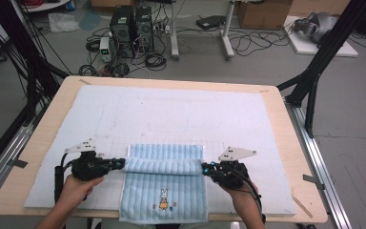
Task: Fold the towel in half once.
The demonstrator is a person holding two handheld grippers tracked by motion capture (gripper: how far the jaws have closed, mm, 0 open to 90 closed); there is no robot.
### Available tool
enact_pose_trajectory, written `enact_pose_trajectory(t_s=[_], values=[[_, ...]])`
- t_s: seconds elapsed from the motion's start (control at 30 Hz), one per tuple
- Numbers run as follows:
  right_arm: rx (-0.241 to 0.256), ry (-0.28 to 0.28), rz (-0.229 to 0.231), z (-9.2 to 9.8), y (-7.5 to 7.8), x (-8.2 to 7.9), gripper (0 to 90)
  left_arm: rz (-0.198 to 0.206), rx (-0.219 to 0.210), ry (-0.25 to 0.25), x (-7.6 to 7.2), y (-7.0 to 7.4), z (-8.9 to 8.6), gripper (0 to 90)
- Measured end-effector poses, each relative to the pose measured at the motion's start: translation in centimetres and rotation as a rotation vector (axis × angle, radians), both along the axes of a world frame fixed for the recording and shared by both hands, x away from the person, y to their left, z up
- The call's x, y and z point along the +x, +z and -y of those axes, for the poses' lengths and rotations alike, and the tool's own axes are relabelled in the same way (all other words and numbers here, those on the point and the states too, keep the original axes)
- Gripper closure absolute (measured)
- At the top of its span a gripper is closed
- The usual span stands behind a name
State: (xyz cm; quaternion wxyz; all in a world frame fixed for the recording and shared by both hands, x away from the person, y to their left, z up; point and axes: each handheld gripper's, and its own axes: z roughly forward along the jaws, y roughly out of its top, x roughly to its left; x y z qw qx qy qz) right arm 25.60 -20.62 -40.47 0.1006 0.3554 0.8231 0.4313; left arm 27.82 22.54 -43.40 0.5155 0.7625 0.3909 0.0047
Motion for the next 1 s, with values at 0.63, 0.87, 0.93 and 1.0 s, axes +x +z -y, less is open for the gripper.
enact_pose_trajectory(t_s=[0.63,0.87,0.93,1.0], values=[[-0.021,-0.17,-0.009,0.1,-1.5,5.7,64.6,-0.003,-0.065,0.207,6.6,0.0,-0.5,51.5],[-0.069,-0.181,-0.057,-0.8,-3.5,7.3,54.9,-0.064,0.095,0.147,7.1,-1.8,1.5,46.2],[-0.097,-0.172,-0.06,-1.2,-3.9,7.4,56.9,-0.03,0.119,0.141,6.9,-1.8,2.0,48.9],[-0.118,-0.154,-0.036,-1.6,-3.9,7.2,70.2,0.007,0.168,0.139,6.7,-1.8,2.3,62.8]])
